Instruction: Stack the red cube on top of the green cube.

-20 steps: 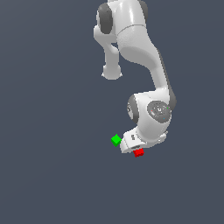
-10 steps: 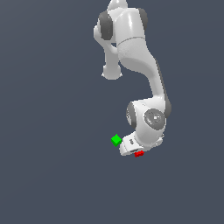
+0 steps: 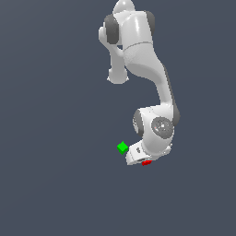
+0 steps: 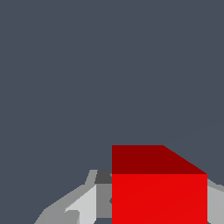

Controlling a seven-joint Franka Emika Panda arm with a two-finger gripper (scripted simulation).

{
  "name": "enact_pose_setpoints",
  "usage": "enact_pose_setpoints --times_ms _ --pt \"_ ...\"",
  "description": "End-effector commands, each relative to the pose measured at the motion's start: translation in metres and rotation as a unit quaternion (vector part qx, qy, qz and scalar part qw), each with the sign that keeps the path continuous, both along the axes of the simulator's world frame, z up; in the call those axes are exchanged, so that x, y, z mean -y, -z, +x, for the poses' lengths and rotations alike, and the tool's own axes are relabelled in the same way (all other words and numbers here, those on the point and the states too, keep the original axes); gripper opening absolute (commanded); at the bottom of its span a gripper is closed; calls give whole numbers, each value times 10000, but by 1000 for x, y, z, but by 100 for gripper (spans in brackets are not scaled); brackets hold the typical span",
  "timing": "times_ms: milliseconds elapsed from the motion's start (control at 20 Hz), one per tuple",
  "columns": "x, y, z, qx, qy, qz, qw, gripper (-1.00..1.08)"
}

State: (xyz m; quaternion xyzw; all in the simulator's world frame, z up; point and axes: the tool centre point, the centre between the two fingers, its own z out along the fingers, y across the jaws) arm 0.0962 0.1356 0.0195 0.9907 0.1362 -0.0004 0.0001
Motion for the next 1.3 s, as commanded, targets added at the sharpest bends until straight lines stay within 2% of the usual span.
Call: enact_pose_setpoints --times_ms 0,600,1250 --pt "0 0 0 3 0 0 10000 -100" --pt "0 -11 -1 1 0 0 10000 -100" --pt "0 -90 -1 3 -1 0 10000 -100"
